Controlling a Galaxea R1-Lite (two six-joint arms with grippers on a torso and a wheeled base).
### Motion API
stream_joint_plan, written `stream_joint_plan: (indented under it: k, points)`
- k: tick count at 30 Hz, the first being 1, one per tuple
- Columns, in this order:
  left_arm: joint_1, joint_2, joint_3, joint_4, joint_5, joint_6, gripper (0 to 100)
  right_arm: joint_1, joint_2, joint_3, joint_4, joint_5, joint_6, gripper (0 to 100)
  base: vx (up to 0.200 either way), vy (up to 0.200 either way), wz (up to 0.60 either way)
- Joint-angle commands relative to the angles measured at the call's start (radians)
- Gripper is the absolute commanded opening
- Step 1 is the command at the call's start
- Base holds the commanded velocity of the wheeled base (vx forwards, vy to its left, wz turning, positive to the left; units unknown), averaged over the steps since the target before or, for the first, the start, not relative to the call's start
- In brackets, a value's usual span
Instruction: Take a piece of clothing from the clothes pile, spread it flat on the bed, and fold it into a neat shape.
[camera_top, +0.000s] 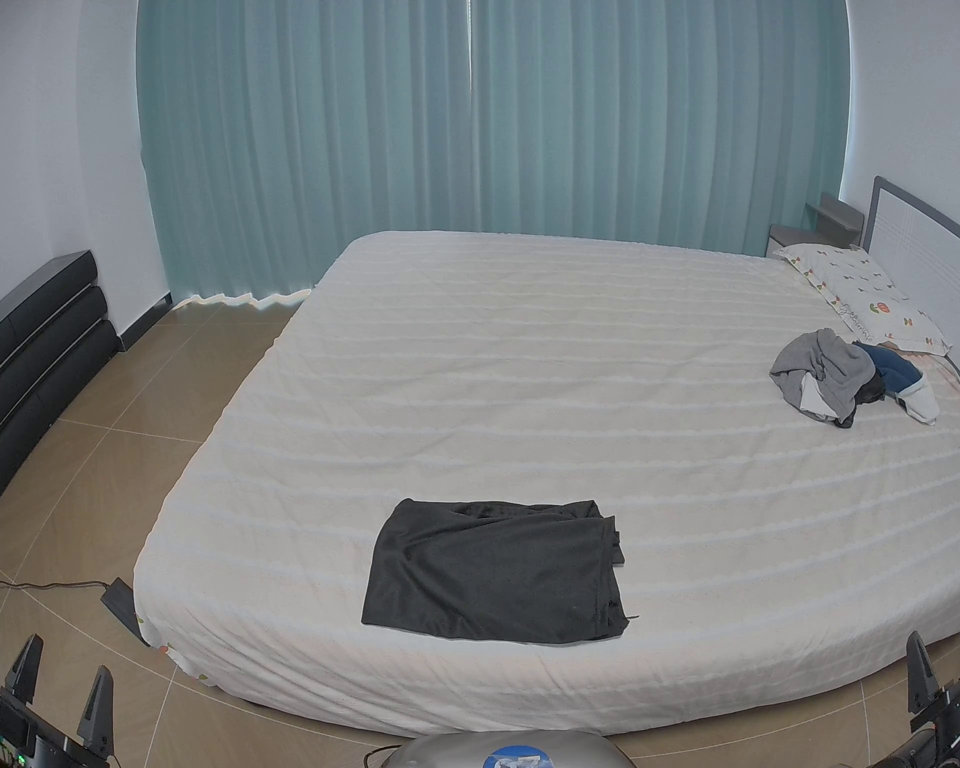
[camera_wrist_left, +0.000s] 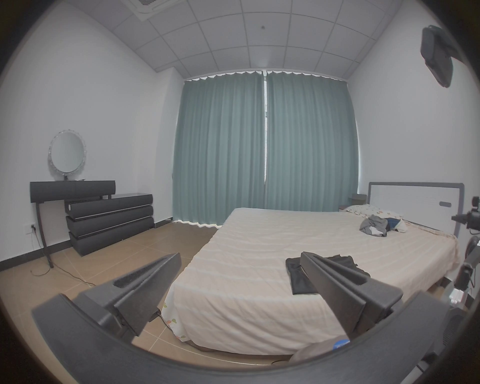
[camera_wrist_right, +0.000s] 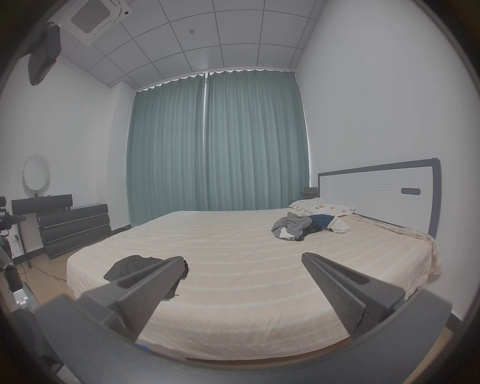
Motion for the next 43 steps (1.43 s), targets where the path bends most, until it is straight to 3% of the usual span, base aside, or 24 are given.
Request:
stream_joint_plan:
  k: [1, 6, 8, 14, 17, 22, 34, 43]
  points:
    - [0.0, -0.012, 0.018, 0.002, -0.003, 0.011, 100, 0.002, -0.011, 0.001, 0.018, 0.02, 0.006, 100, 0.0, 0.0, 0.0]
    - [0.0, -0.012, 0.018, 0.003, -0.003, 0.011, 100, 0.002, -0.011, -0.007, 0.047, 0.1, -0.013, 100, 0.0, 0.0, 0.0]
    - [0.0, -0.012, 0.018, 0.002, -0.003, 0.013, 100, 0.002, -0.01, -0.005, 0.046, 0.106, -0.06, 100, 0.0, 0.0, 0.0]
    - [0.0, -0.012, 0.018, 0.003, -0.003, 0.01, 100, 0.003, -0.011, -0.004, 0.043, 0.1, -0.042, 100, 0.0, 0.0, 0.0]
    - [0.0, -0.012, 0.018, 0.002, -0.002, 0.01, 100, 0.002, -0.013, 0.018, 0.04, 0.115, -0.106, 100, 0.0, 0.0, 0.0]
    - [0.0, -0.012, 0.018, 0.002, 0.0, 0.002, 100, 0.008, -0.011, 0.018, 0.046, 0.114, -0.05, 100, 0.0, 0.0, 0.0]
    - [0.0, -0.012, 0.018, 0.003, 0.009, -0.027, 100, 0.008, -0.013, 0.018, 0.043, 0.109, -0.056, 100, 0.0, 0.0, 0.0]
    - [0.0, -0.012, 0.018, 0.003, 0.0, 0.002, 100, 0.008, -0.013, 0.018, 0.043, 0.109, -0.045, 100, 0.0, 0.0, 0.0]
